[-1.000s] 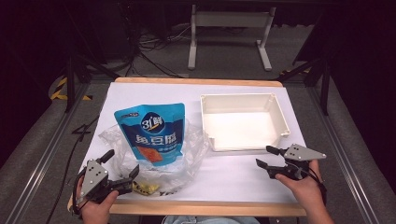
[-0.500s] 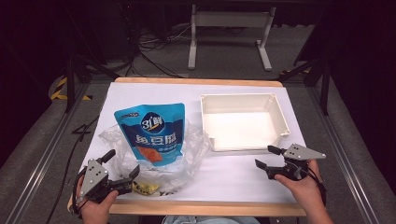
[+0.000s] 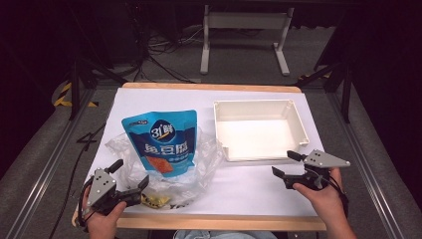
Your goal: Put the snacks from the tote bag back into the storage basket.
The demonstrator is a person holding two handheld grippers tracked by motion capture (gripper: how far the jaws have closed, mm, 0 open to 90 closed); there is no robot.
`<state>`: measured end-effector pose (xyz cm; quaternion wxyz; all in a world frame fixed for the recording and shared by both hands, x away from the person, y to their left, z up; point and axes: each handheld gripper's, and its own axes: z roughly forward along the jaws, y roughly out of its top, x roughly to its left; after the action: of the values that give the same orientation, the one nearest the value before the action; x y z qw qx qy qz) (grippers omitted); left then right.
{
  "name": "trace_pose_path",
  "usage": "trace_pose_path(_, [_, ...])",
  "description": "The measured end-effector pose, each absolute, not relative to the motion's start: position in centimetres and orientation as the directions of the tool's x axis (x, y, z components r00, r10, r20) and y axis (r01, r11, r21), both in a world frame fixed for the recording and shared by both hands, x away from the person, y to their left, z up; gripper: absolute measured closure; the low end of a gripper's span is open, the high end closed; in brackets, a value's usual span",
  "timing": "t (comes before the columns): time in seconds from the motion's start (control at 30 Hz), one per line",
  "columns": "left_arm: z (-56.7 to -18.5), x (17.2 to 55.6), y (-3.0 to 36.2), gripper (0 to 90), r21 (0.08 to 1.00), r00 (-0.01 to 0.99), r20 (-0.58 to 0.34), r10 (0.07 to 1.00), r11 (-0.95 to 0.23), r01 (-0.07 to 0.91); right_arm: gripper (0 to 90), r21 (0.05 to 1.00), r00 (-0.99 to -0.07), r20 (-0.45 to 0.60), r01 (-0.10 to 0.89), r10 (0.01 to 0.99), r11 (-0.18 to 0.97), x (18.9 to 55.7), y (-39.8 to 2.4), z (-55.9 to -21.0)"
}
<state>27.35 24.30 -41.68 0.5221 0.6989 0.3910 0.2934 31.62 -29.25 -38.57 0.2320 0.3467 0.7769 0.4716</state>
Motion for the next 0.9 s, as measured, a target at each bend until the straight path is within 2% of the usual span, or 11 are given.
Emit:
trace_pose_path(0.6, [-41.8, 27.3, 24.2, 6.4, 0.959, 0.501, 0.015, 0.865, -0.154, 0.238, 21.5, 0.896, -0.663, -0.131, 0.24, 0.737, 0.374, 32.0, -28.2, -32.7])
trace_pose_path(0.8, [-41.8, 27.4, 24.2, 6.4, 0.958, 0.5, 0.012, 0.866, -0.153, 0.241, 22.6, 0.905, -0.679, -0.124, 0.222, 0.723, 0.364, 32.1, -28.1, -31.1])
trace_pose_path(0.9, [-41.8, 27.4, 24.3, 6.4, 0.958, 0.499, 0.013, 0.867, -0.154, 0.243, 19.2, 0.903, -0.681, -0.109, 0.236, 0.724, 0.358, 32.3, -28.0, -30.6])
